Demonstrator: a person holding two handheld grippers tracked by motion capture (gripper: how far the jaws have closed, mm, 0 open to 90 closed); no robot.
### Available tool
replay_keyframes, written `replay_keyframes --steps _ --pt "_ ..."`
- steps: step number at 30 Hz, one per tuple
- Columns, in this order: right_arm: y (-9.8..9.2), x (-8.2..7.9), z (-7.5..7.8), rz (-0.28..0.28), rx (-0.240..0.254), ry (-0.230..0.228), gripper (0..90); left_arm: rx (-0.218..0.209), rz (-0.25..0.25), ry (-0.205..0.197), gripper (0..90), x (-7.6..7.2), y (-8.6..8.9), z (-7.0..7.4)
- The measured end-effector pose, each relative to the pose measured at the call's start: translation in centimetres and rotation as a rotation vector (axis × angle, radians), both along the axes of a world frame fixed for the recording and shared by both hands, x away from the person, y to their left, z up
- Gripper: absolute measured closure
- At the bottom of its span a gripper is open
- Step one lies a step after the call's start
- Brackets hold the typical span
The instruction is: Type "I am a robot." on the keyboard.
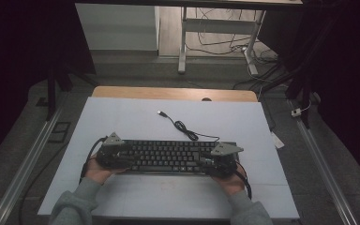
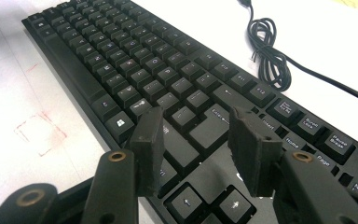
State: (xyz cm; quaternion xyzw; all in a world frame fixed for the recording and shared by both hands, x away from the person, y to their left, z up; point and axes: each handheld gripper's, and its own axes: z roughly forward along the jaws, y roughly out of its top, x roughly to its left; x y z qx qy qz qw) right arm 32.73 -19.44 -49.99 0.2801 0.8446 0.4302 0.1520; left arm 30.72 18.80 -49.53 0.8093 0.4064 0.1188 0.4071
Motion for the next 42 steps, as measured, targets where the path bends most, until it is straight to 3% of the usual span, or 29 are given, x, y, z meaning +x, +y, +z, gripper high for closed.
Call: replay_keyframes --steps 5,12,17,24,37,42 --pt "0.0 0.0 0.0 -0.001 0.0 0.001 55.6 0.003 -0.031 -0.007 53.8 -0.2 -0.4 0.1" --pt "0.1 0.0 0.0 0.002 0.002 0.002 55.6 0.012 -0.109 0.0 88.7 -0.5 -1.5 0.0" --pt "0.1 0.1 -0.1 0.003 -0.002 0.002 55.6 0.043 -0.175 0.024 89.0 -0.7 -2.7 -0.6" --pt "0.2 0.0 -0.1 0.003 -0.013 0.0 55.5 0.082 -0.217 0.037 88.9 -0.8 -4.3 -1.4" --pt "0.3 0.1 -0.2 0.006 -0.016 0.004 55.5 0.137 -0.218 0.05 88.8 -0.7 -5.3 -2.3" --pt "0.3 0.1 -0.2 0.002 -0.02 0.003 55.5 0.139 -0.209 0.051 88.8 -0.6 -5.4 -2.4"
